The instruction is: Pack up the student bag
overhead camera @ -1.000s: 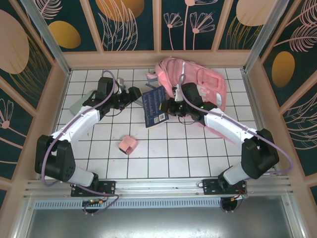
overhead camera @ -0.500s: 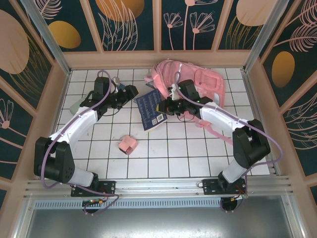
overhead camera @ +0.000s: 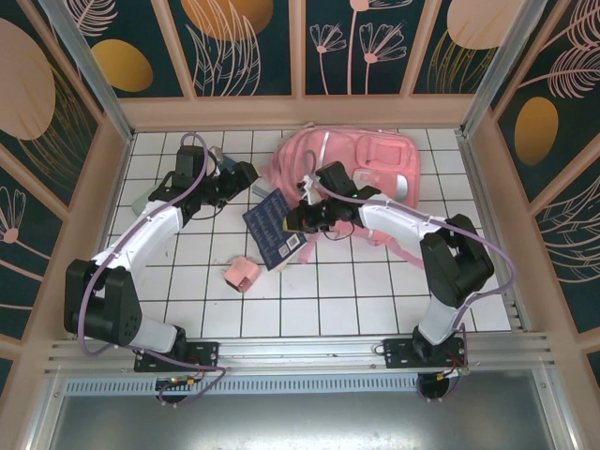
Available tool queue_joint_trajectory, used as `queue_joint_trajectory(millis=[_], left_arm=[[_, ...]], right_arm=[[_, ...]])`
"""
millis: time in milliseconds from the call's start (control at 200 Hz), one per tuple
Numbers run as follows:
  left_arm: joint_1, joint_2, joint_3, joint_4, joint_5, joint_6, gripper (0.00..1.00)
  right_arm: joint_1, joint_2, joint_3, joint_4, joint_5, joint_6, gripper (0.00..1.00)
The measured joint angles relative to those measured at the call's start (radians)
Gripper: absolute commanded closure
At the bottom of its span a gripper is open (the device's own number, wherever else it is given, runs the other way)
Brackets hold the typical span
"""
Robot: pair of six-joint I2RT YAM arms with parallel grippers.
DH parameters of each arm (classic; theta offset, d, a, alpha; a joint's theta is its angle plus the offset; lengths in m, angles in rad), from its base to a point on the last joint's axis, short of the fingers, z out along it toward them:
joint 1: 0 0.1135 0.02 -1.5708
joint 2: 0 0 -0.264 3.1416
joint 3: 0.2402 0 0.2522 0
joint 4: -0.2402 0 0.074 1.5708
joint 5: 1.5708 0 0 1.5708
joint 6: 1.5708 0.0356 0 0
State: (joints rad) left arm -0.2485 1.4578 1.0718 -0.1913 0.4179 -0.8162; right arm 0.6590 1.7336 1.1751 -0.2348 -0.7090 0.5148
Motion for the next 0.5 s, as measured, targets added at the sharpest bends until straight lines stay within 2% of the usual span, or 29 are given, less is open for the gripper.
queue_joint_trajectory(millis=[305,500], left_arm=[[0.000,-0.013,-0.021,0.000,0.000,0.000,0.16],[0.000,-0.056,-0.055,0.032,0.025,-0.008,0.17]], right_arm=[[0.009,-0.006,-0.049,0.055,0.023,-0.005,1.00],[-0.052,-0.063,-0.048,0.084,0.046,0.000,1.00]])
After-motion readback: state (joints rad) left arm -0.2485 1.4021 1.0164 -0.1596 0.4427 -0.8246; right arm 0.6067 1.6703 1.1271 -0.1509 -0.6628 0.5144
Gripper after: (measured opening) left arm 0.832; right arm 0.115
